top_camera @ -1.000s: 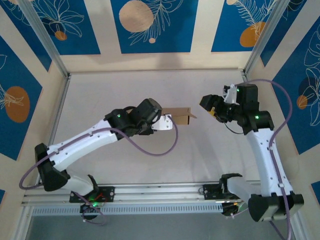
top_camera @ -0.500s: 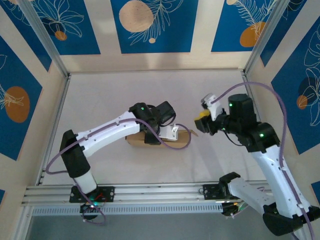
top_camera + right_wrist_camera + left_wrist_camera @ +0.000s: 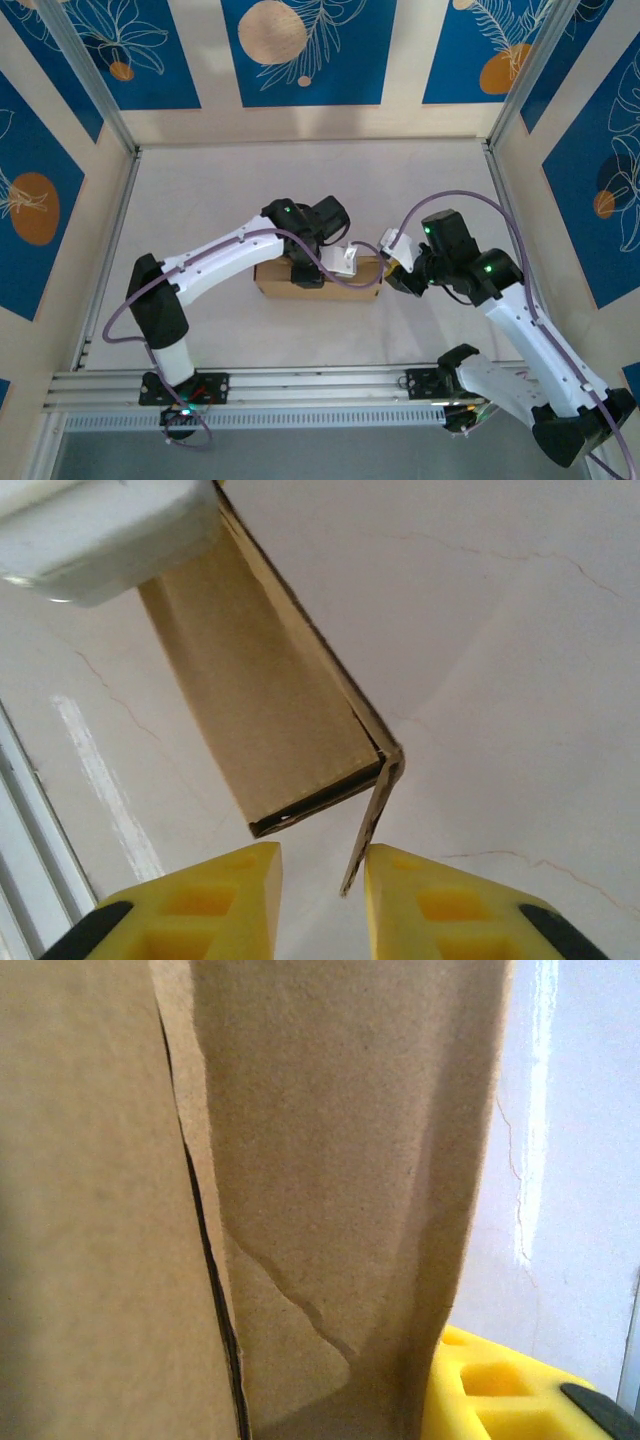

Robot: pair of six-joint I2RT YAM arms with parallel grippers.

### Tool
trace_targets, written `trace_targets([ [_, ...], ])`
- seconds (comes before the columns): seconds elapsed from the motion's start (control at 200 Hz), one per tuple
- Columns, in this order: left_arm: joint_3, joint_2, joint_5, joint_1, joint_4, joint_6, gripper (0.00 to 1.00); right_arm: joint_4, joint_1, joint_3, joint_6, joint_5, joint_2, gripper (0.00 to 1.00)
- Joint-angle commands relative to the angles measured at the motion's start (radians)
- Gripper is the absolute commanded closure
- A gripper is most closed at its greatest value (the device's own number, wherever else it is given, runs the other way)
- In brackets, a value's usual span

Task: Fold the paper box

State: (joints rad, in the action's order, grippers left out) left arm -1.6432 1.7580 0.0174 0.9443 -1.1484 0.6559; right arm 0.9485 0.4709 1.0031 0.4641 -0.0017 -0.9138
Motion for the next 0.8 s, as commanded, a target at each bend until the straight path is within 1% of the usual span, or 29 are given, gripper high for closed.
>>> trace_targets([
  [0.0,-0.017,0.006,-0.036,-0.007,-0.005,0.014,0.7,-0.026,-0.005,0.032,0.0,0.02,-0.04,0.76],
  [0.21,-0.017,0.0,-0.027,-0.007,-0.001,0.014,0.71,-0.029,-0.009,0.055,-0.019,0.008,-0.081,0.84],
  [0.295,-0.013,-0.001,-0.025,-0.007,0.003,0.016,0.71,-0.025,-0.013,0.062,-0.029,-0.002,-0.078,0.91],
  [0.45,-0.012,0.004,-0.02,-0.007,0.003,0.014,0.71,-0.023,-0.014,0.069,-0.062,-0.04,-0.081,0.99],
  [0.505,-0.012,0.006,-0.02,-0.006,0.001,0.011,0.71,-0.024,-0.015,0.069,-0.082,-0.044,-0.086,0.98],
  [0.59,-0.013,0.008,-0.019,-0.006,-0.001,0.009,0.71,-0.026,-0.013,0.069,-0.096,-0.044,-0.091,0.91],
  [0.715,-0.017,0.008,-0.019,-0.007,-0.002,0.006,0.71,-0.029,-0.013,0.07,-0.097,-0.029,-0.087,0.86],
  [0.795,-0.016,0.009,-0.012,-0.007,-0.004,0.009,0.71,-0.029,-0.013,0.069,-0.097,-0.026,-0.084,0.84],
])
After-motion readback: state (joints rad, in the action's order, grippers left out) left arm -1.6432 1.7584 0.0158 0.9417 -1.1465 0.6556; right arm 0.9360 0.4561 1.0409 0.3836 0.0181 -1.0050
